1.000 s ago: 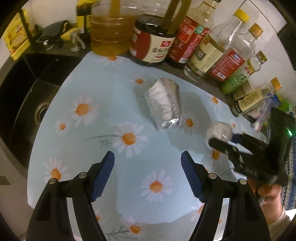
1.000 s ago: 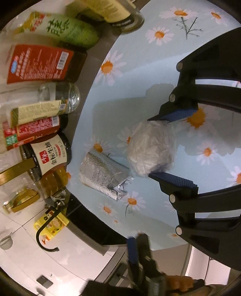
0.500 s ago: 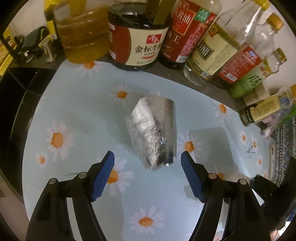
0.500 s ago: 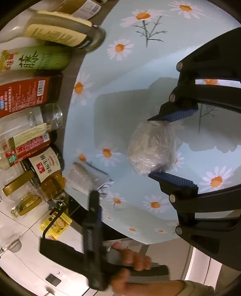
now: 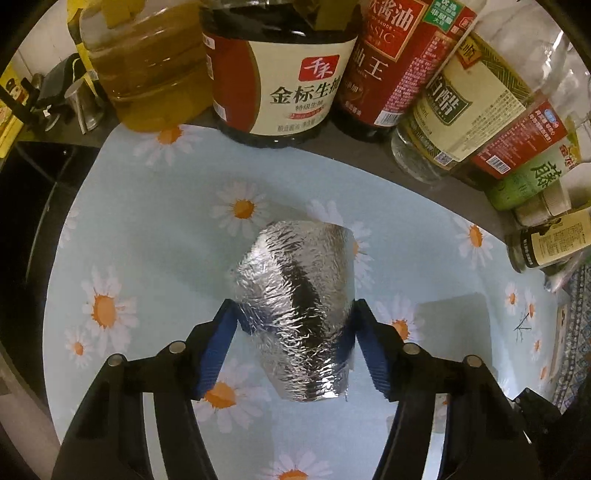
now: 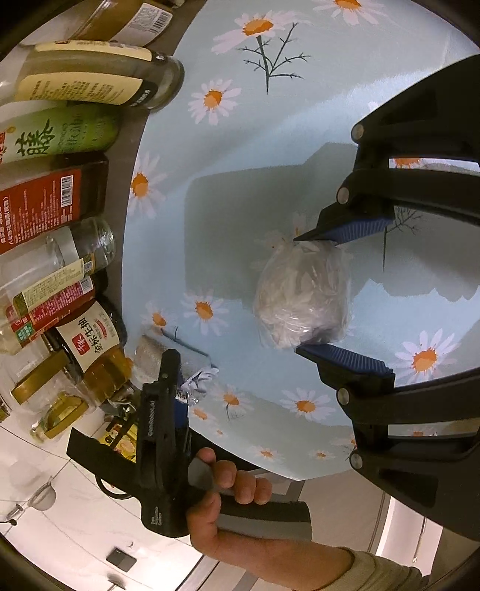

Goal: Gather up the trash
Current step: 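Grasp the plastic-wrapped white ball with the right tool while the left tool grasps the foil cylinder, then carry the foil cylinder and wrapped ball down to the black bin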

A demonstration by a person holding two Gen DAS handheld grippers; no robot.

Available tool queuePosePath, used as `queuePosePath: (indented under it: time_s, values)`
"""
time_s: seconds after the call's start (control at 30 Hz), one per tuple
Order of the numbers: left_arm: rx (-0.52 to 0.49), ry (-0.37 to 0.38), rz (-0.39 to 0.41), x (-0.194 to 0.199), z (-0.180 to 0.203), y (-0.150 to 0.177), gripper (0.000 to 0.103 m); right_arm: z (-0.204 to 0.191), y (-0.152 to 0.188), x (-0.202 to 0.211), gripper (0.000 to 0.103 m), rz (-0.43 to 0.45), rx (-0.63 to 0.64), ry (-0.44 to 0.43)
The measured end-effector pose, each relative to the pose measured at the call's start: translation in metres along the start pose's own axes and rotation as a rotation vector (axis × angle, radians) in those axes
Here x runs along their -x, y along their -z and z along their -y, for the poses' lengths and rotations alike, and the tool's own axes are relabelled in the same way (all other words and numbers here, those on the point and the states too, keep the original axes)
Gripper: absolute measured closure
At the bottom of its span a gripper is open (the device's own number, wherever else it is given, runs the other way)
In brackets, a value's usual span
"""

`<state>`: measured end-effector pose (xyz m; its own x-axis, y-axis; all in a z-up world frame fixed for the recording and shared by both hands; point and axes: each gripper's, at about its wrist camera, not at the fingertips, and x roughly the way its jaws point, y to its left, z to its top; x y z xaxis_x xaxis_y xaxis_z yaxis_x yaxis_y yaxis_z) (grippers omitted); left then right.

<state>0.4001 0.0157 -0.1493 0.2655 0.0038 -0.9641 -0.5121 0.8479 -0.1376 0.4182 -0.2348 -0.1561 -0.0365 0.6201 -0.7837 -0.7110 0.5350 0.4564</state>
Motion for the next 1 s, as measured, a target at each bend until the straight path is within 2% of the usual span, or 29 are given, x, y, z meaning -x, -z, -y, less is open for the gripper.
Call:
queuePosePath:
  time_s: [0.3, 0.5, 0.8, 1.0]
  values:
    - [-0.035, 0.003, 0.025, 0.009, 0.0, 0.01, 0.046, -0.003, 0.004, -0.001, 0.051, 0.004, -0.006, -0.003]
    - [-0.073, 0.019, 0.033, 0.022, -0.004, 0.033, 0.046, -0.013, 0.014, 0.0, 0.051, 0.02, -0.017, 0.008]
    - [-0.144, 0.082, 0.076, 0.057, -0.028, 0.066, 0.046, -0.06, 0.04, 0.007, 0.051, 0.07, -0.042, 0.06]
    - [-0.21, 0.144, 0.093, 0.089, -0.055, 0.104, 0.046, -0.105, 0.063, 0.017, 0.051, 0.119, -0.085, 0.12]
